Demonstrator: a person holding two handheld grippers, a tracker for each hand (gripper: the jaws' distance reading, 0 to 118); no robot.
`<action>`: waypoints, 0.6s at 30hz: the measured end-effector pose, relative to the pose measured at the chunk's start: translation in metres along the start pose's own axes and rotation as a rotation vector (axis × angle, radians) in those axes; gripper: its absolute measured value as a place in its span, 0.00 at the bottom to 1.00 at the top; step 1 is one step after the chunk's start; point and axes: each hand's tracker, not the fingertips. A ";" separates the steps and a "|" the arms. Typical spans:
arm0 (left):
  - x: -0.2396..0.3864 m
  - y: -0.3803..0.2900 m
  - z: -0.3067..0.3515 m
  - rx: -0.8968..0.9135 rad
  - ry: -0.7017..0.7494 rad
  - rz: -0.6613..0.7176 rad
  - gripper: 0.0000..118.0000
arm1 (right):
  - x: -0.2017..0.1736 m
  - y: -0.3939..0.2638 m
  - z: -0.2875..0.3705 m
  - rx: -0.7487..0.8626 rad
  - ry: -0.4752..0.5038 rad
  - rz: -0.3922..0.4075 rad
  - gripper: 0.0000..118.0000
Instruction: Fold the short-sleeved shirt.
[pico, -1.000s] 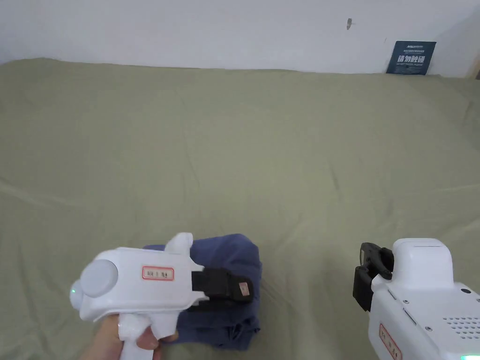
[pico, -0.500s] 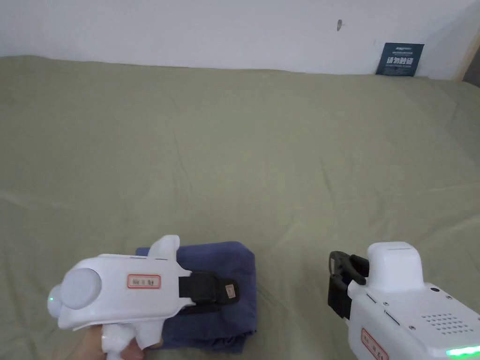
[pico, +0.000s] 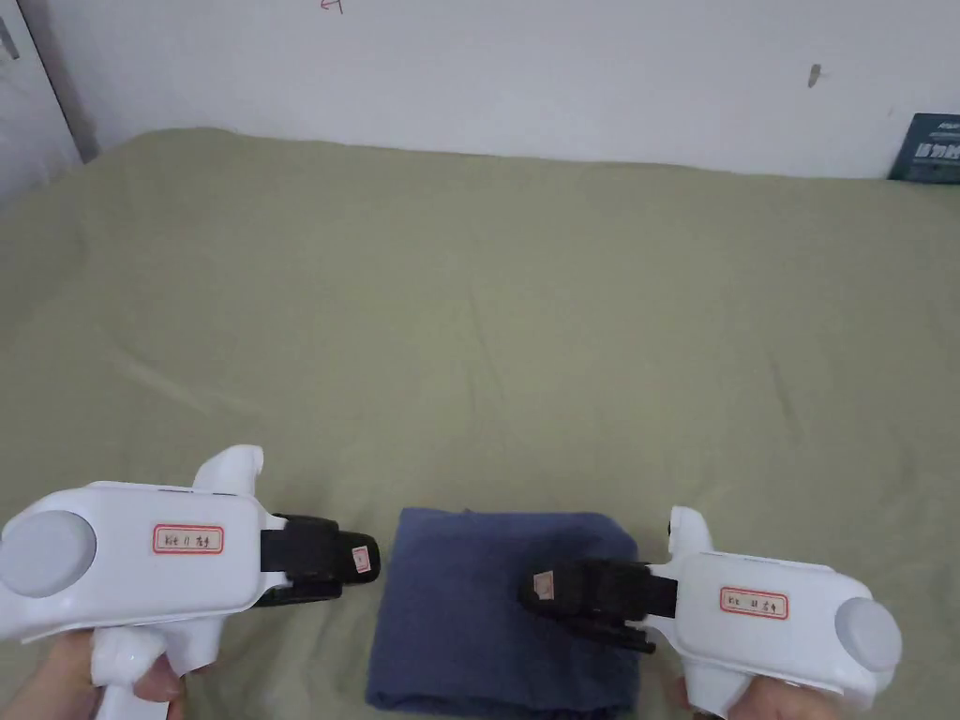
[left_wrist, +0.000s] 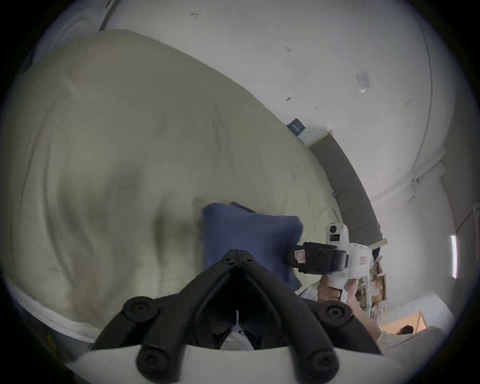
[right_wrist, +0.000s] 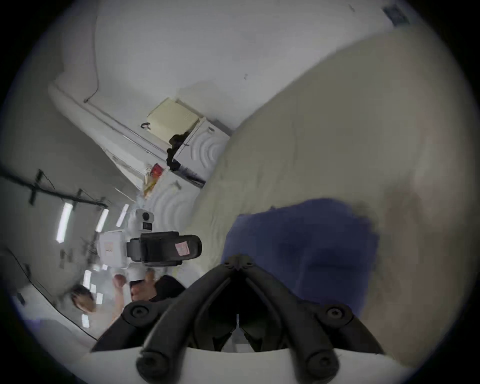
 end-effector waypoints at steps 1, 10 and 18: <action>-0.006 0.000 -0.002 -0.004 0.004 0.011 0.00 | 0.010 -0.002 -0.004 -0.037 -0.003 -0.035 0.00; -0.029 0.015 -0.034 -0.102 -0.169 0.071 0.44 | 0.031 -0.003 -0.007 -0.057 0.067 -0.118 0.00; -0.034 0.018 -0.099 -0.251 -0.318 0.116 0.97 | 0.034 -0.003 -0.007 -0.060 0.082 -0.134 0.00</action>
